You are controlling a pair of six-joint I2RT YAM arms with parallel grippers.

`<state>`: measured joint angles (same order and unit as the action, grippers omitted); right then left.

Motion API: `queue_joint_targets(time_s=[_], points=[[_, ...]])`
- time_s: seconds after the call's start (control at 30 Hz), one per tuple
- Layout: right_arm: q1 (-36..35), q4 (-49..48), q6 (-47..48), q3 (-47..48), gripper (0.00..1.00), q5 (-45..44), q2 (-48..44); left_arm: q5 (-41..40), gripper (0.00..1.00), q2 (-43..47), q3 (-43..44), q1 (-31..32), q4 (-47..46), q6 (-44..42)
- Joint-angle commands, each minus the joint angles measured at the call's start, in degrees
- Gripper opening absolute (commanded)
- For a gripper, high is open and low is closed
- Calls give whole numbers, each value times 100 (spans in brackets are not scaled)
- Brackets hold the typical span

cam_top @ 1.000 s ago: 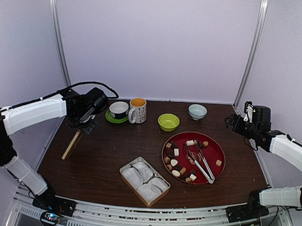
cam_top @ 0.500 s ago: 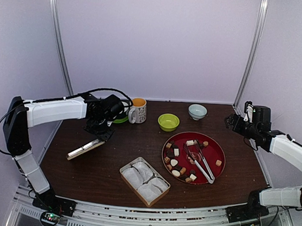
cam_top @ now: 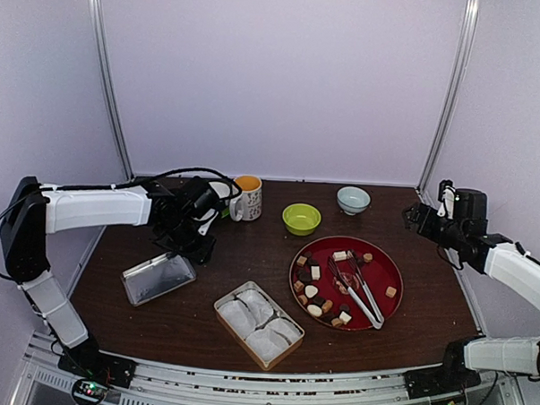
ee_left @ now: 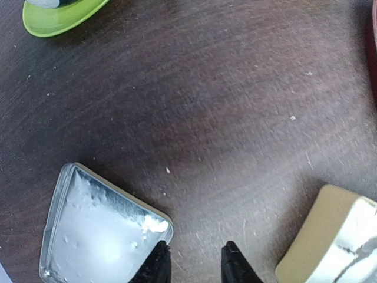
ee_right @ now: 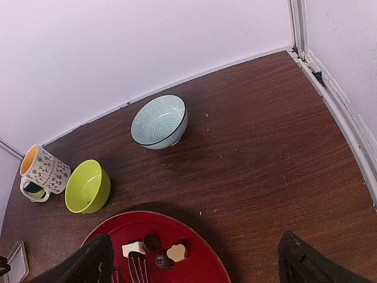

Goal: Pack the chocolate

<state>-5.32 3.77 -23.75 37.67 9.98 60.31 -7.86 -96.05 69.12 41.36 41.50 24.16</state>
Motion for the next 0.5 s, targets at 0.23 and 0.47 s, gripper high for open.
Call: queue_joint_targets(time_s=[0.23, 0.47], points=[[-570, 481, 466, 356, 96, 693, 334, 1266, 37, 1816, -848, 13, -469, 104], [-1970, 899, 667, 662, 95, 456, 747, 2730, 37, 2690, -1756, 273, -734, 1172]])
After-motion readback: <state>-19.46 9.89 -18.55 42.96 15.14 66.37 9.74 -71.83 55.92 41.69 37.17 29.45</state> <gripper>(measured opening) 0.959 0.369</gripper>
